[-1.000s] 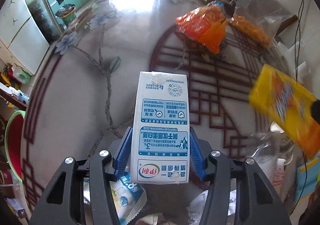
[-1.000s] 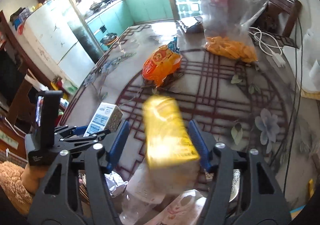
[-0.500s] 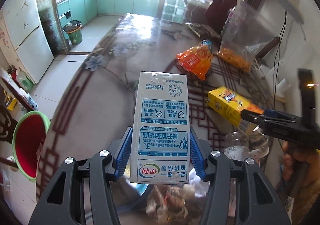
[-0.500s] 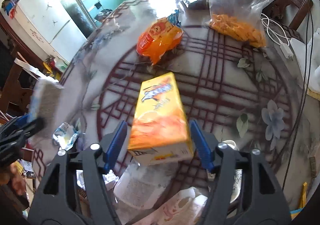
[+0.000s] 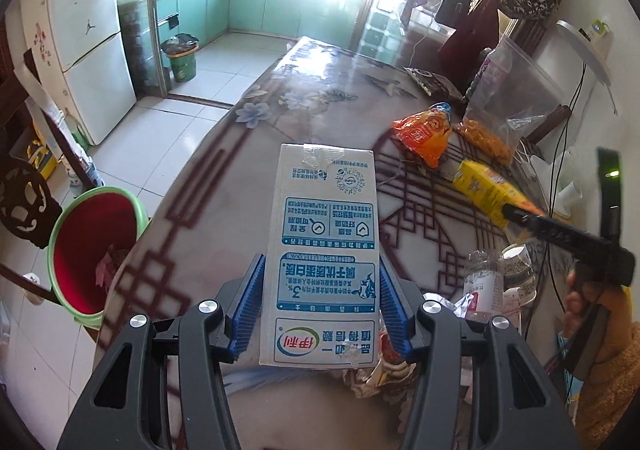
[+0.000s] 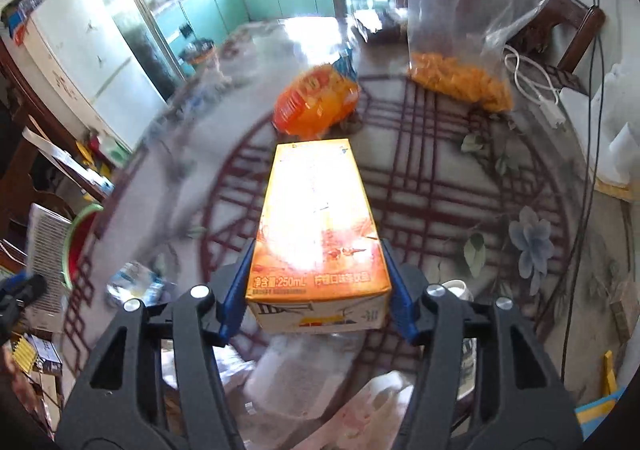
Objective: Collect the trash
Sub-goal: 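Carry both cartons toward the red bucket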
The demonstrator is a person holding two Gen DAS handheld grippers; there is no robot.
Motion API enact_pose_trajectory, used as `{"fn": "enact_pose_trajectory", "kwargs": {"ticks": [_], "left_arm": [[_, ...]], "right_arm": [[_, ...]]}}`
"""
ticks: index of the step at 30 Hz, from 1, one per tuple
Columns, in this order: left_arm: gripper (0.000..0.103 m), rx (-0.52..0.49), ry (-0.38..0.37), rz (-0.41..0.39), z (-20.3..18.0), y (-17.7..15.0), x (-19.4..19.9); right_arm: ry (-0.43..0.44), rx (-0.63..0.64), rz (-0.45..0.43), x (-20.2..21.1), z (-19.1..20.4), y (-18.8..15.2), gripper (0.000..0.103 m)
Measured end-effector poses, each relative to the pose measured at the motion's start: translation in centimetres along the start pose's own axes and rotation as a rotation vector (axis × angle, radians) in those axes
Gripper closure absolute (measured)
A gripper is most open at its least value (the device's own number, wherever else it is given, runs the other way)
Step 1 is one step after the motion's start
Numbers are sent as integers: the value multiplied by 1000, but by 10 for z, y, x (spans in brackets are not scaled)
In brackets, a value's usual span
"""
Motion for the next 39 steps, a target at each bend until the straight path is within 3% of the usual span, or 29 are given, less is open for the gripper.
{"fn": "enact_pose_trajectory", "kwargs": {"ticks": [7,12,23,39], "left_arm": [[52,6,7,2,13,-8,7],[52,13,12,-3,24,-11,11],[52,41,22,-22,62,-13,24],[52,80,44,-36,163,4,36]], "right_arm": [[18,45,-119,53,43,5,46],[37,82,-157,73,74,3,45],[123,134,-134,74,155,-17,45],[129,178,-104,53,259,-23,45]]}}
Point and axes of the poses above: each gripper's, at about its wrist camera, not at the fingertips, and x roughly against the way its jaws point, z to its left, y to its top, the point moved 7 cm from there along -x, roughly the way its jaws point, and after that the axes turned 5 degrees about -z, right-handed, at the moved point
